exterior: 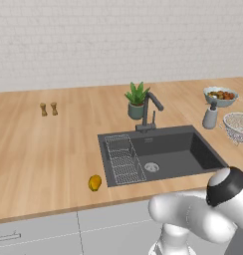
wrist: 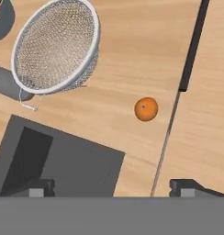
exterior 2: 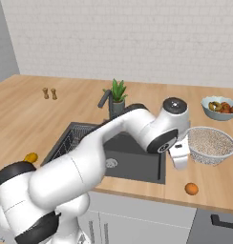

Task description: Put the colander in the sink, put the tangerine, mango in the colander, and turn on the sink faucet and pour water over the colander.

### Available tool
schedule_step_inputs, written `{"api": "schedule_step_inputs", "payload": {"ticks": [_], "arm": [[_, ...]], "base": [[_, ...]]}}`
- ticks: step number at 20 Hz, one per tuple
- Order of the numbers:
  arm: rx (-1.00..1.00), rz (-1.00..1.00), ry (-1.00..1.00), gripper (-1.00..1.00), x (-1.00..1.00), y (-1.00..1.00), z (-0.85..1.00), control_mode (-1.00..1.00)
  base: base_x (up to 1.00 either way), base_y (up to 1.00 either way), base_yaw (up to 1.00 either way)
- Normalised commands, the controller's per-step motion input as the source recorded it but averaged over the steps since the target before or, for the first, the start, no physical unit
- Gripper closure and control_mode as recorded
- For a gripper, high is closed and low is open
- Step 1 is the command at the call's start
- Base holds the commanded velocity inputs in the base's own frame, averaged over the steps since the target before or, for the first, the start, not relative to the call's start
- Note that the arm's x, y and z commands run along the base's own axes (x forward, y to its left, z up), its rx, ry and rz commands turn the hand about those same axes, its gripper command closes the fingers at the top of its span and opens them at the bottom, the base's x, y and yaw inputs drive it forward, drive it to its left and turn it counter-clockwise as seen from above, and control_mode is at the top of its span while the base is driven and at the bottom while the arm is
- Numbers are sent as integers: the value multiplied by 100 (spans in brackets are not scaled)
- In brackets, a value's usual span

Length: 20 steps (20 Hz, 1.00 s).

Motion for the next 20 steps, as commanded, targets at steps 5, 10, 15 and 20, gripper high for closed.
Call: {"api": "schedule_step_inputs", "payload": {"ticks": [5,10,15,20], "arm": [[15,-11,-4,-100,28,-48,-3,-100],[8,-10,0,-100,45,-29,-22,-100],[5,-8,0,-100,32,-37,-28,-100],[4,-4,0,-100,18,-40,-31,-100]], "base": [[0,0,0],[0,0,0],[0,0,0],[0,0,0]]}}
